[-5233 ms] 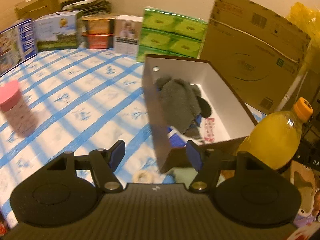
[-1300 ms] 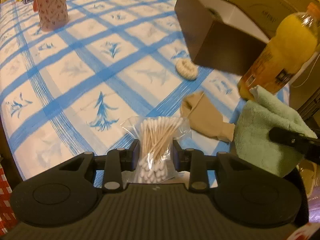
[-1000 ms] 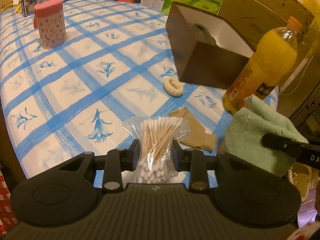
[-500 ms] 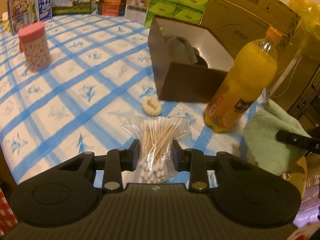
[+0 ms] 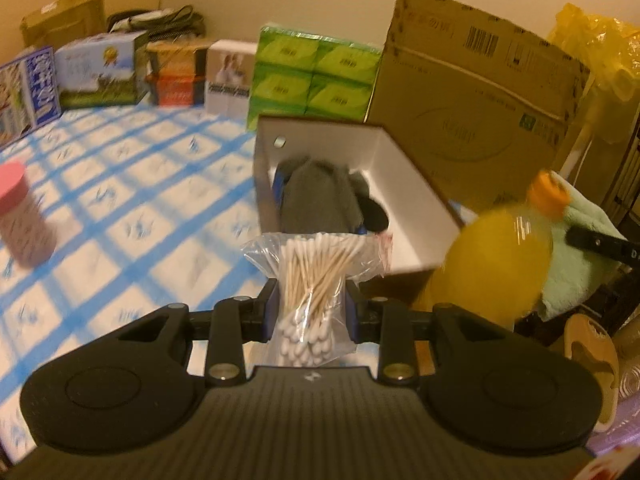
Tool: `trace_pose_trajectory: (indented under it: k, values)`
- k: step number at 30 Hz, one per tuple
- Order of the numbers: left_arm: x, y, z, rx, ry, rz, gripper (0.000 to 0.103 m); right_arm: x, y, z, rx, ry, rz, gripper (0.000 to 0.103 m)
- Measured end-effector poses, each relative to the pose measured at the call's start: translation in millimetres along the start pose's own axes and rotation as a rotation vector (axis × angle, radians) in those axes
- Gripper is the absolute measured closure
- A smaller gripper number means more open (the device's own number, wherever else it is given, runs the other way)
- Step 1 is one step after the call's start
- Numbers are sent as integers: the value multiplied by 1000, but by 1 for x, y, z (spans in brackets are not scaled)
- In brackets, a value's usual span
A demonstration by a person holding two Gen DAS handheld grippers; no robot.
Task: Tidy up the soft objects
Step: 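Carry the cotton swab bag and green towel over the box with both tools, then open both tools to drop the swab bag and green towel into the box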
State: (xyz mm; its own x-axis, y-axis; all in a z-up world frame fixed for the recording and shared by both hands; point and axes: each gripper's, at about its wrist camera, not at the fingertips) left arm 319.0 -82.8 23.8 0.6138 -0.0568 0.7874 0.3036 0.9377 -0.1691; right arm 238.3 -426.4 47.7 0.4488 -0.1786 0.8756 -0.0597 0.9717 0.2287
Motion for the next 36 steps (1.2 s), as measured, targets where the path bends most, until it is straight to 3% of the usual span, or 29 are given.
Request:
trace_pose_trajectory:
  k: [10, 17, 18, 20, 22, 33, 36]
  values:
    - [58, -20, -74, -56, -15, -32, 73, 40, 3, -90, 168, -89, 93, 84]
    - [71, -21, -123, -58, 17, -49, 73, 40, 10, -157, 240, -29, 164, 83]
    - [72, -21, -129, -56, 23, -50, 73, 39, 9, -167, 251, -10, 164, 82]
    - [71, -20, -140, -52, 37, -52, 73, 36, 8, -187, 255, 37, 154, 58]
    - [70, -18, -150, -46, 51, -54, 73, 32, 6, -200, 269, 45, 136, 44]
    - [66, -25, -179, -48, 85, -90, 72, 17, -9, -219, 236, 103, 119, 44]
    - [67, -28, -182, -44, 79, -103, 64, 16, -12, -219, 226, 107, 113, 44]
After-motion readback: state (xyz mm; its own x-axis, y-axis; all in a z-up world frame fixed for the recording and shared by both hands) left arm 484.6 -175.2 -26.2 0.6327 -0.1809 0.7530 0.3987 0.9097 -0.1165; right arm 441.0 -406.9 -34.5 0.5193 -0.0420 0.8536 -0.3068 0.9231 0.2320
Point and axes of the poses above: each gripper's, at about its wrist camera, not at the fingertips, and z roughly against the way its jaws point, y to its left, x to its top, and after that the axes turned 5 degrees about -y, right-handed
